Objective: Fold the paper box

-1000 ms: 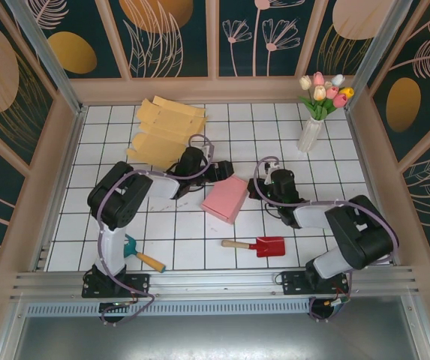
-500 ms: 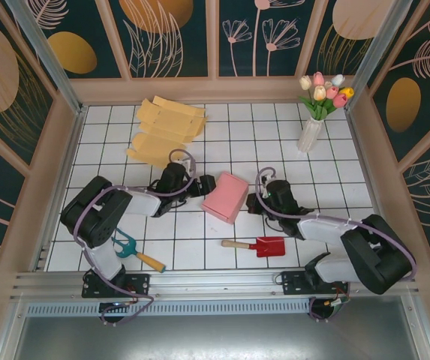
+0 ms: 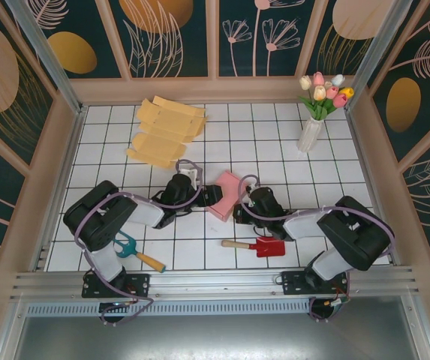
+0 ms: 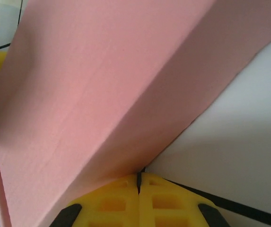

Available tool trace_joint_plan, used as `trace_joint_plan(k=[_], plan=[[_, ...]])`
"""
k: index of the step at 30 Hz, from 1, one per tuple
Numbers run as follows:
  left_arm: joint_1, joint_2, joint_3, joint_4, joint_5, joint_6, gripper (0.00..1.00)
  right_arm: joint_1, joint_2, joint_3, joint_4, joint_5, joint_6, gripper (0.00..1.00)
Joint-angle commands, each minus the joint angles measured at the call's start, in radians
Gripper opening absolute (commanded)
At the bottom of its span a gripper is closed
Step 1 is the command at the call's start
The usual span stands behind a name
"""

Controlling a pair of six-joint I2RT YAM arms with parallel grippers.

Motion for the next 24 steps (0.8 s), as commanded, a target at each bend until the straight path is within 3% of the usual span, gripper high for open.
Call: trace_joint_plan(k=[1, 6, 12, 16, 24], plan=[[-0.054, 0.047, -0.014, 0.139, 0.064, -0.108, 0.79, 0.044, 0.029, 0.064, 0.159, -0.068, 0.054, 0.0], [-0.074, 0.062, 0.005, 0.187, 0.041, -0.164, 0.79, 0.076, 0.065, 0.087, 0.292, -0.052, 0.144, 0.0], [-0.078, 0.069, 0.063, 0.12, -0.045, -0.168, 0.8, 0.13, 0.125, 0.038, 0.566, 0.111, 0.324, 0.0], [-0.078, 0.113, 0.159, 0.023, -0.101, -0.156, 0.8, 0.183, 0.175, 0.111, 0.512, 0.158, 0.373, 0.0], [-0.077, 0.159, 0.17, 0.089, -0.13, -0.234, 0.79, 0.215, 0.256, 0.198, 0.459, 0.183, 0.388, 0.0]])
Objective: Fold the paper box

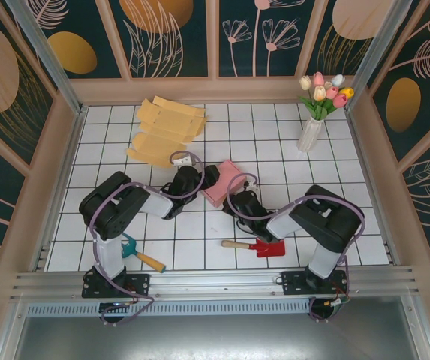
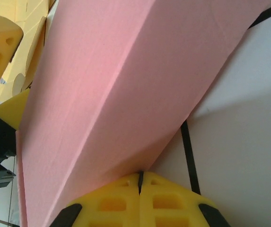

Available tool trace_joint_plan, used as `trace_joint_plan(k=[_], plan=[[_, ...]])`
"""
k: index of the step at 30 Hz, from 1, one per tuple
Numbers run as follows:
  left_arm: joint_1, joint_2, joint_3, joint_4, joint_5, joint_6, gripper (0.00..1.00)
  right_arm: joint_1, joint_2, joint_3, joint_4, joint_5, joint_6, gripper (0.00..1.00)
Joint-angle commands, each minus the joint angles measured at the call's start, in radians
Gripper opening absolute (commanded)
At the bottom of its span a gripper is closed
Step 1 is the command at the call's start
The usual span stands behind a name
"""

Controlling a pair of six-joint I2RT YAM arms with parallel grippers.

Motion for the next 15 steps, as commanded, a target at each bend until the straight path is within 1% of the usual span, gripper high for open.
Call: trace_joint_plan(k=[1, 4, 7, 10, 12, 13, 15], plan=[[-0.088, 0.014, 0.028, 0.033, 0.221, -0.116, 0.8, 0.067, 0.026, 0.111, 0.169, -0.185, 0.015, 0.0], [-0.085, -0.022, 0.037, -0.06, 0.154, -0.065, 0.8, 0.061, -0.024, 0.086, 0.108, -0.163, -0.024, 0.0], [-0.069, -0.058, 0.013, -0.093, 0.12, -0.043, 0.81, 0.029, -0.116, 0.044, -0.011, -0.144, -0.083, 0.0], [-0.053, -0.081, -0.016, -0.096, 0.111, -0.036, 0.81, -0.039, -0.202, 0.001, -0.113, -0.188, -0.144, 0.0], [-0.05, -0.089, -0.025, -0.101, 0.104, -0.031, 0.81, -0.079, -0.252, -0.039, -0.142, -0.213, -0.166, 0.0], [-0.05, -0.091, -0.026, -0.103, 0.102, -0.03, 0.81, -0.09, -0.275, -0.058, -0.153, -0.235, -0.172, 0.0], [-0.051, -0.088, -0.025, -0.103, 0.101, -0.032, 0.81, -0.091, -0.316, -0.081, -0.184, -0.237, -0.188, 0.0]])
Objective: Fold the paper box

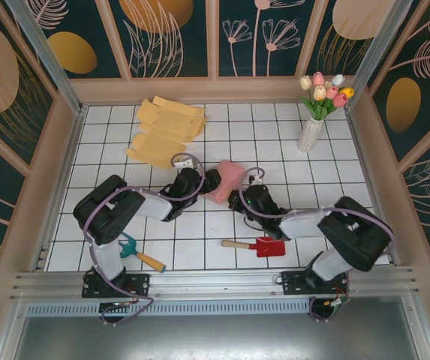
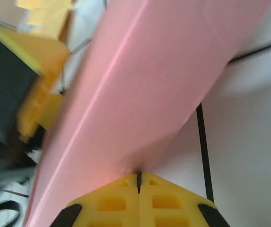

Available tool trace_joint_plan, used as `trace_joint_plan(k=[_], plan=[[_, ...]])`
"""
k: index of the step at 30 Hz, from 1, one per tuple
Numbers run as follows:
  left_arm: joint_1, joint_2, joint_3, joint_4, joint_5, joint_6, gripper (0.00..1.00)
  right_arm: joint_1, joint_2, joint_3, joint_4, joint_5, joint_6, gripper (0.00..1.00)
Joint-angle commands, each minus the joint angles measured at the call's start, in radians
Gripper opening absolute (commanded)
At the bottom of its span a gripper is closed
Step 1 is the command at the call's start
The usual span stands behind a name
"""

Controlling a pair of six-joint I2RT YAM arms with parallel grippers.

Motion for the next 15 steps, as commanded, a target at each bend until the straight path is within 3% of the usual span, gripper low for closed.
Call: trace_joint_plan(k=[1, 6, 15], plan=[[-0.022, -0.024, -0.006, -0.001, 0.063, -0.023, 0.81, 0.005, -0.06, -0.037, -0.038, -0.095, -0.065, 0.0], [-0.022, -0.025, -0.004, -0.011, 0.055, -0.022, 0.81, 0.014, -0.087, -0.077, -0.048, -0.116, -0.074, 0.0], [-0.022, -0.066, -0.039, -0.028, 0.033, 0.002, 0.81, 0.053, -0.149, -0.097, -0.157, -0.02, -0.11, 0.0]])
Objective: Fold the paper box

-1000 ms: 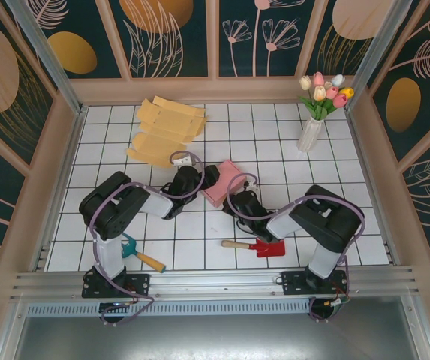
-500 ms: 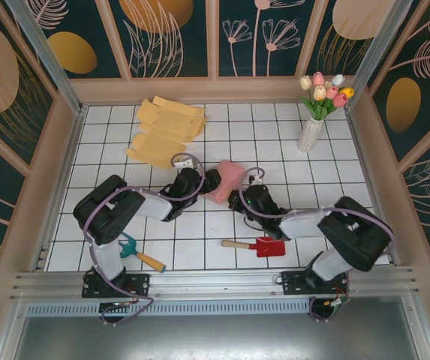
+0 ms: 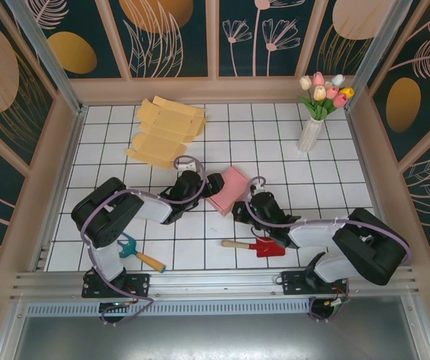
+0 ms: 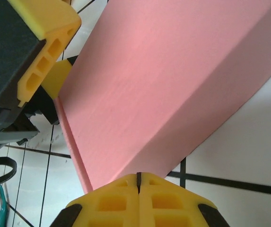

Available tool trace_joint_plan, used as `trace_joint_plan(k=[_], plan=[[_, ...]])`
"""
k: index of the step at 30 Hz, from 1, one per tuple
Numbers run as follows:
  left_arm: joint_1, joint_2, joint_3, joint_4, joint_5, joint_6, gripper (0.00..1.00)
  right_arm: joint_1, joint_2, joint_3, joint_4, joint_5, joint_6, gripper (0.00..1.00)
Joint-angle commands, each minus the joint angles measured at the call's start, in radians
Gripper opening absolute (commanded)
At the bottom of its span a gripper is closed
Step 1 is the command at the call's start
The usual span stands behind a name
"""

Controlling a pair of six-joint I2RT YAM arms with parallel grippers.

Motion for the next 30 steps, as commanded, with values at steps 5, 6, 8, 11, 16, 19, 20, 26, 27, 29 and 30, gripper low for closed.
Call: trace_joint_plan(k=[5, 6, 8, 11, 16, 19, 20, 26, 27, 29, 30], plan=[[-0.006, -0.037, -0.014, -0.019, 0.009, 0.018, 0.81, 0.054, -0.033, -0.045, 0.004, 0.025, 0.004, 0.0], [-0.006, -0.036, -0.013, -0.016, 0.014, 0.016, 0.81, 0.061, -0.018, -0.049, 0.022, 0.016, 0.01, 0.0], [-0.006, -0.031, -0.009, -0.008, 0.025, 0.012, 0.81, 0.065, 0.015, -0.05, 0.067, 0.009, 0.02, 0.0], [-0.005, -0.02, -0.002, 0.003, 0.05, 0.006, 0.81, 0.066, 0.07, -0.028, 0.113, -0.03, 0.026, 0.0], [-0.008, -0.006, -0.012, 0.026, 0.073, -0.006, 0.81, 0.072, 0.138, 0.02, 0.139, -0.036, 0.031, 0.0], [-0.009, 0.004, -0.021, 0.046, 0.085, -0.017, 0.81, 0.074, 0.167, 0.047, 0.16, -0.045, 0.039, 0.0], [-0.014, 0.004, -0.025, 0.054, 0.082, -0.02, 0.8, 0.074, 0.175, 0.054, 0.168, -0.046, 0.044, 0.0], [-0.055, 0.01, -0.048, 0.108, 0.069, -0.047, 0.8, 0.074, 0.215, 0.103, 0.185, -0.016, 0.071, 0.0], [-0.061, 0.012, -0.049, 0.114, 0.07, -0.051, 0.8, 0.075, 0.22, 0.101, 0.201, -0.007, 0.083, 0.0], [-0.068, 0.01, -0.051, 0.125, 0.068, -0.062, 0.8, 0.074, 0.226, 0.077, 0.258, 0.018, 0.124, 0.0], [-0.07, 0.008, -0.057, 0.135, 0.068, -0.069, 0.8, 0.074, 0.228, 0.059, 0.302, 0.035, 0.149, 0.0]])
